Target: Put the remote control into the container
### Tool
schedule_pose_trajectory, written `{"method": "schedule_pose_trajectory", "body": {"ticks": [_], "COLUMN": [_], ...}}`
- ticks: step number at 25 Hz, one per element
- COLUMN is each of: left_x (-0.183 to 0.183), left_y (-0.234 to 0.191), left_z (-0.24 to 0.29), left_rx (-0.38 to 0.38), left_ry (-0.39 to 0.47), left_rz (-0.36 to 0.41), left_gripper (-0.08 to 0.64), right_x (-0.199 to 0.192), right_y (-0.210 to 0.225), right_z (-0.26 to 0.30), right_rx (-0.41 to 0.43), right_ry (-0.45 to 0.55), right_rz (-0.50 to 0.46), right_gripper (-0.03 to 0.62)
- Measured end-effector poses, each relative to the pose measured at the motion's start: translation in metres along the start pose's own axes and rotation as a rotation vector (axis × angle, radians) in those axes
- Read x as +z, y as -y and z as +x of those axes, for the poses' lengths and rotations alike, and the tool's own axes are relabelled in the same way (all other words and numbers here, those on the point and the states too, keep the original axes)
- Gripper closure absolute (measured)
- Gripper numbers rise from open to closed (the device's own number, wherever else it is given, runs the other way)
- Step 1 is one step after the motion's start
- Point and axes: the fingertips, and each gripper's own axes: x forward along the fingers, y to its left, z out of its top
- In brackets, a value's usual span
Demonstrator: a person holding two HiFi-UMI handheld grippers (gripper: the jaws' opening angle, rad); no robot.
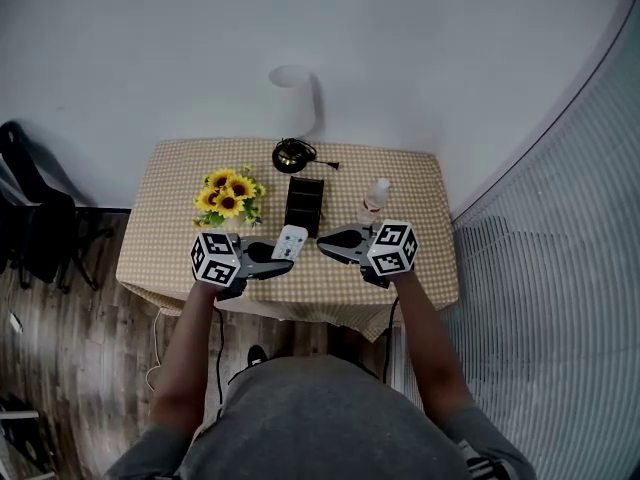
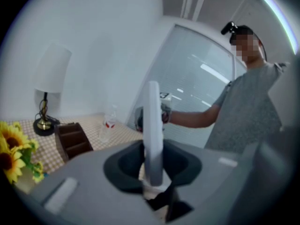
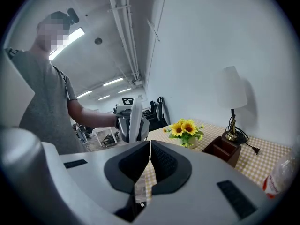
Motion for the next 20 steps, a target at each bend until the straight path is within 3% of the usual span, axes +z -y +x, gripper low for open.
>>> {"method": "schedule_pose_trajectory", "body": {"ticks": [3,5,8,20], "left_x": [0.002,0.004,0.008,0.003], "left_y": [0.003,0.003,0.003,-0.009], "left_z": [0.001,0.002,0.002,0.023], "left_rx": [-0.012,-0.013,-0.005,0.006], "left_ry": [0.01,0.016,0.012,-0.119], "left_rz": [0.001,-0.002,0.002,0.06], "left_gripper": [0.471,0.47,0.471,0.471], "right_x": [0.015,0.025,0.04,0.052], "right_y": [-0.008,-0.014,-0.026,-0.029], "right_z": [-0.006,-0.008,-0.005,0.016], "right_rx": [0.024,0.052,0.102,0.231], "right_ry": [0.006,0.009,0.001,-0.039], "right_rz": [0.005,0.005,-0.011,-0.018], "right_gripper": [0.568,0.442,0.39,0.383]}}
